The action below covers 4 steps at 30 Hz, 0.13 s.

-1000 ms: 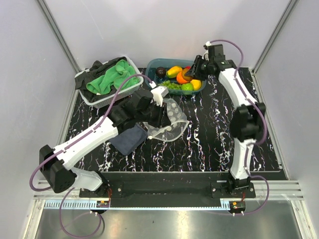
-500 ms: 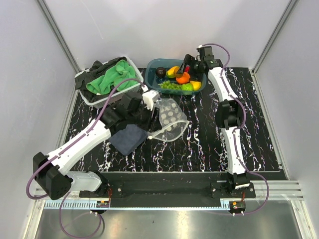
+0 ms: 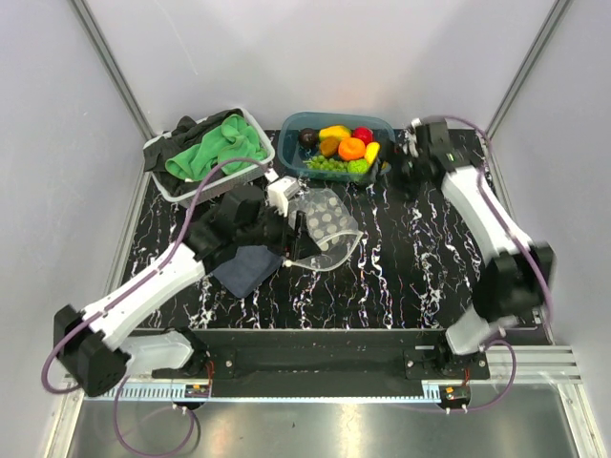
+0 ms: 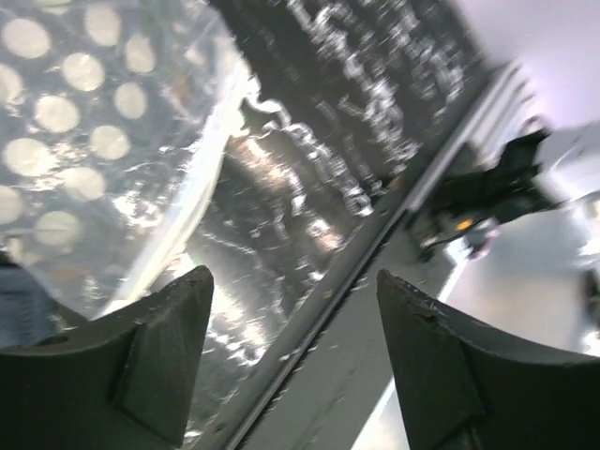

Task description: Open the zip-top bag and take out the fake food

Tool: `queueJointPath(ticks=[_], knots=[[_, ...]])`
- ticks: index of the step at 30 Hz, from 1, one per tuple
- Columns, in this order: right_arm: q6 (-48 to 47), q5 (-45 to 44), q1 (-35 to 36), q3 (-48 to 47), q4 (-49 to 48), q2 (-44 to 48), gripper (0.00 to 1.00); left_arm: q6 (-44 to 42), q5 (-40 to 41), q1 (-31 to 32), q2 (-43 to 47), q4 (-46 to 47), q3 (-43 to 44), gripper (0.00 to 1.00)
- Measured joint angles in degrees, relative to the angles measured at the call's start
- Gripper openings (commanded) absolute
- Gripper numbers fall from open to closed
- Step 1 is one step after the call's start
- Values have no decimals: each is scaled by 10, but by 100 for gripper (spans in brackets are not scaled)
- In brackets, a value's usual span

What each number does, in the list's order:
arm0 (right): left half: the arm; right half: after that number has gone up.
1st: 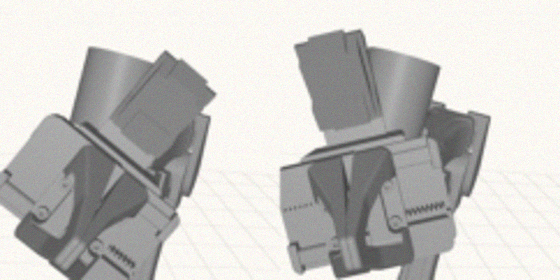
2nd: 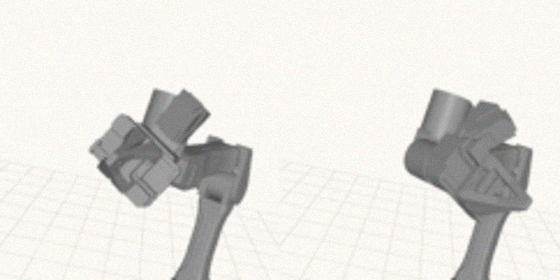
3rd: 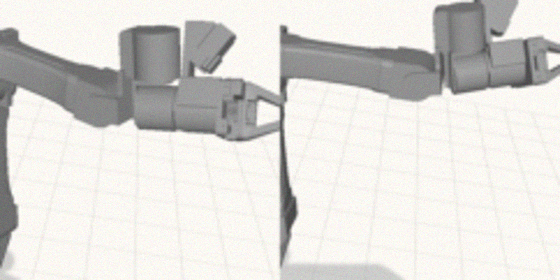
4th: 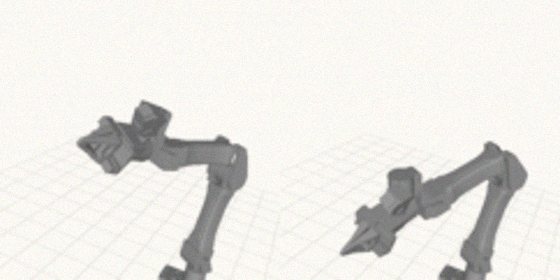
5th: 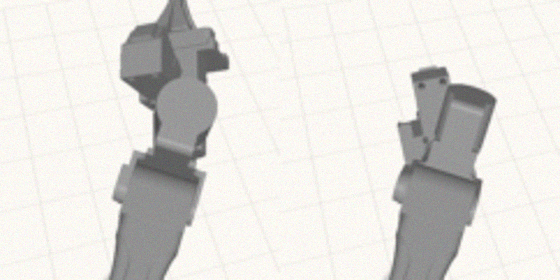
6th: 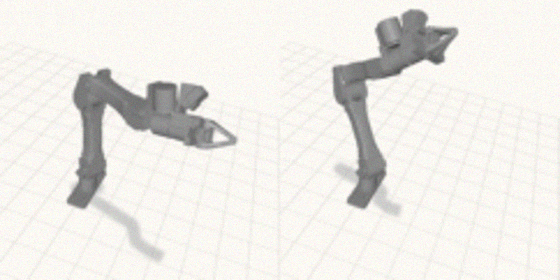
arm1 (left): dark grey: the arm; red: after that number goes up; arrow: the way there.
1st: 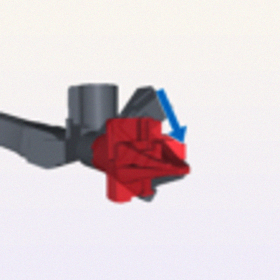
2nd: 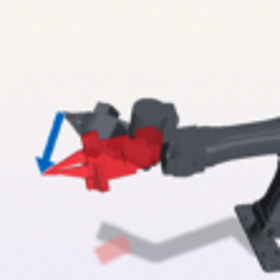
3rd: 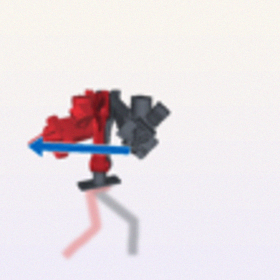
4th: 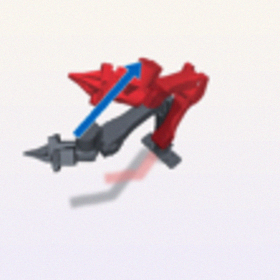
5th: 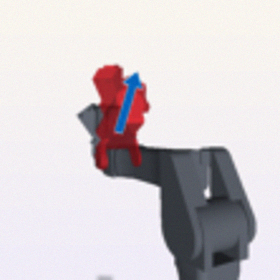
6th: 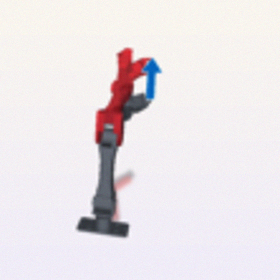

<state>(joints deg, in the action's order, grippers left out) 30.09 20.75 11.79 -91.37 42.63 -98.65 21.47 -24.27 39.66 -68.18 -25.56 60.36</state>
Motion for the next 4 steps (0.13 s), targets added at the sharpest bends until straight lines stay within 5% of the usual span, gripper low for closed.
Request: queueJointPath(ticks=[4], knots=[[14, 20, 5, 197, -35, 201, 100, 88, -4, -2, 85, 99, -90, 82]])
